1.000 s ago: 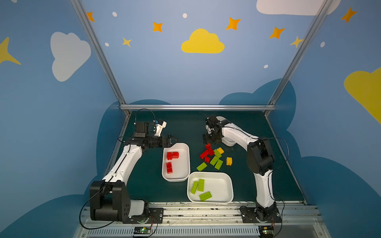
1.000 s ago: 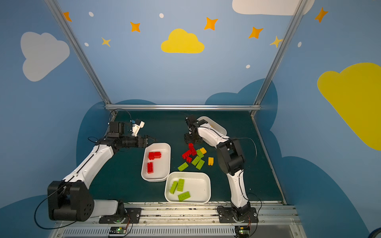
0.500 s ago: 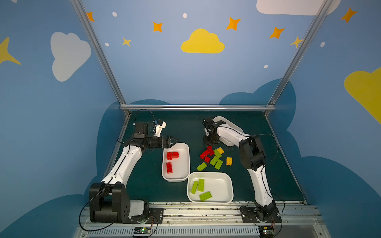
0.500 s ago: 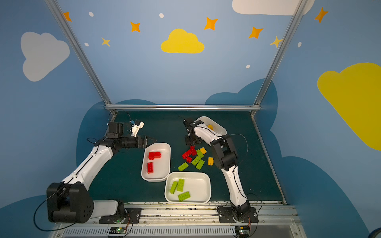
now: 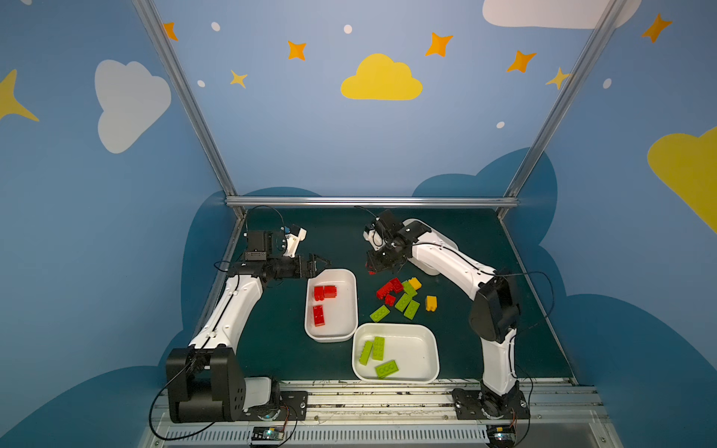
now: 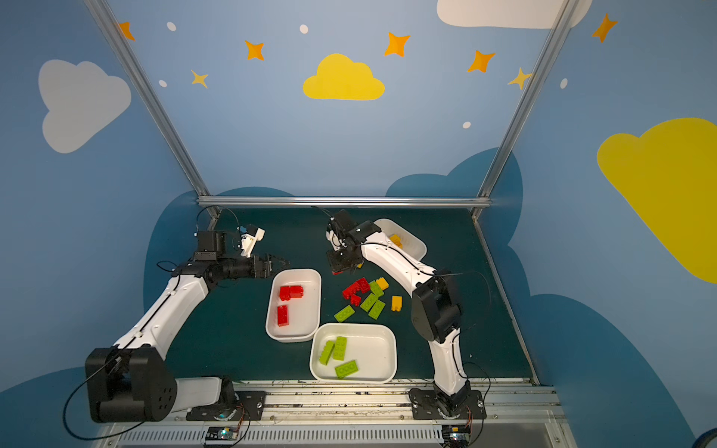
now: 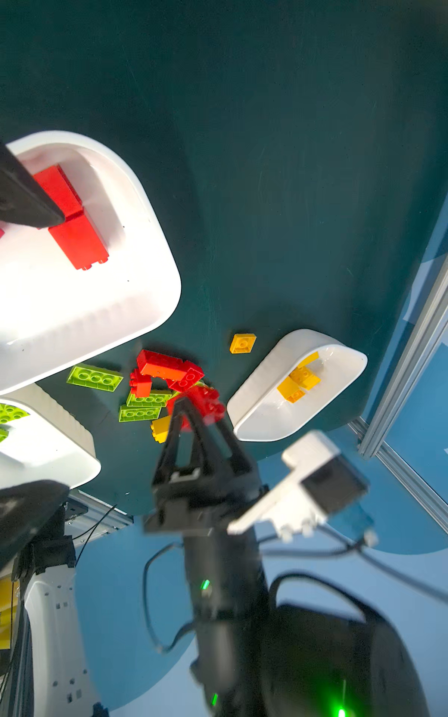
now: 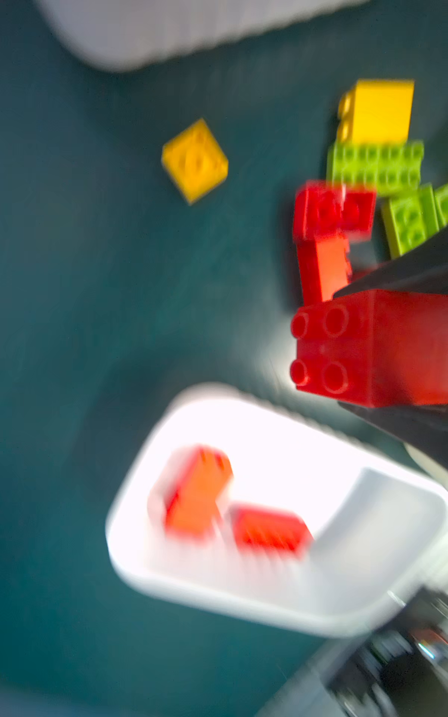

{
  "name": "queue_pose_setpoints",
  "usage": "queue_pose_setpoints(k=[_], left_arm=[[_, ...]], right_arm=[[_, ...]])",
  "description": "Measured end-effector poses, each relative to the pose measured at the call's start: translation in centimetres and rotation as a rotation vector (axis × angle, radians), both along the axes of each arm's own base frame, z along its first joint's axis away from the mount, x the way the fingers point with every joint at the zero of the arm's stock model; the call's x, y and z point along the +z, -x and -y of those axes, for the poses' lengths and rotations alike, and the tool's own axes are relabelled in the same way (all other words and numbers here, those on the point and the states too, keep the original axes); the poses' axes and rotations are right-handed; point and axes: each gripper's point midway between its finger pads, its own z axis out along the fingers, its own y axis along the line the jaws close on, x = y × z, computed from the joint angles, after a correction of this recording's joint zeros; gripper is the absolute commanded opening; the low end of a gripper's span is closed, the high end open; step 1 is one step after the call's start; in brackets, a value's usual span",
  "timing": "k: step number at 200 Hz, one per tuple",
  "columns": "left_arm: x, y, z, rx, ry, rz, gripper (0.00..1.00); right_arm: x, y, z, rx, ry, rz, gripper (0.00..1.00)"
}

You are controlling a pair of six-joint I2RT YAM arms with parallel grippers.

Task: Sort the legos into containers by color
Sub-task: 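Lower the right gripper into the pile and grasp a red brick, then carry the red brick with the right gripper into the red-brick tray and release, then return the right gripper to the pile and grasp another red brick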

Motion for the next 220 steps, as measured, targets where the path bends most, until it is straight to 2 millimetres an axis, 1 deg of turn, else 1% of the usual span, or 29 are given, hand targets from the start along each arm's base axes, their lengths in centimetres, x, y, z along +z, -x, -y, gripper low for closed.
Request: queue_pose_setpoints(k=[16,30,44,60,84,108,114,122,131,149,160,181,188,200,220], left_arm=[[-0.3,0.0,-0.4,0.011,0.001,-0.009,0.99],[-0.5,0.0,-0.7,0.021,0.003,-0.015,0.99],[-0.8,0.0,-1.0,0.029,0.003,-0.022,0.99],[-1.0,0.1,-1.3,0.037,0.004,-0.027,0.99],[-1.1,0.4,-1.4,0.042,0.005,-0.028,0.99],[-1.1,0.5,-1.3,0.039,0.008,-0.027,1.0],[-1.2,0.5,-1.3,0.039,0.008,-0.027,1.0],[-1.2,0.5,-1.3,0.039,0.008,-0.026,0.99],[-1.2,0.5,-1.4,0.04,0.008,-0.025,0.99],[-1.2,0.6,-1.3,0.038,0.009,-0.025,1.0],[-1.2,0.6,-1.3,0.038,0.009,-0.023,0.99],[-1.0,0.9,-1.4,0.039,0.011,-0.017,0.99],[-0.9,0.9,-1.4,0.039,0.012,-0.014,1.0],[-0.7,1.0,-1.4,0.039,0.013,-0.01,0.99],[-0.6,1.0,-1.3,0.035,0.024,-0.005,1.0]], right_arm=[[0.8,3.1,-2.8,0.066,-0.077,-0.051,0.19],[0.2,5.3,-4.8,0.102,-0.115,-0.114,0.19],[-0.7,6.5,-6.2,0.107,-0.137,-0.176,0.19],[-2.2,7.0,-7.2,0.089,-0.146,-0.232,0.2],[-4.5,7.1,-8.1,0.042,-0.143,-0.302,0.21],[-6.6,7.0,-8.8,0.002,-0.13,-0.348,0.29],[-7.2,7.1,-8.8,-0.006,-0.122,-0.357,0.33],[-7.8,7.2,-8.9,-0.016,-0.112,-0.369,0.42],[-8.4,7.5,-9.0,-0.023,-0.102,-0.381,0.46],[-8.5,7.6,-9.1,-0.03,-0.1,-0.388,0.58],[-8.3,7.5,-9.2,-0.037,-0.108,-0.388,0.59],[-7.3,7.2,-9.0,-0.055,-0.133,-0.387,0.57],[-6.8,7.1,-8.4,-0.067,-0.141,-0.385,0.57],[-5.5,6.6,-6.9,-0.094,-0.15,-0.369,0.57],[-2.4,4.9,-3.5,-0.149,-0.167,-0.305,0.59]])
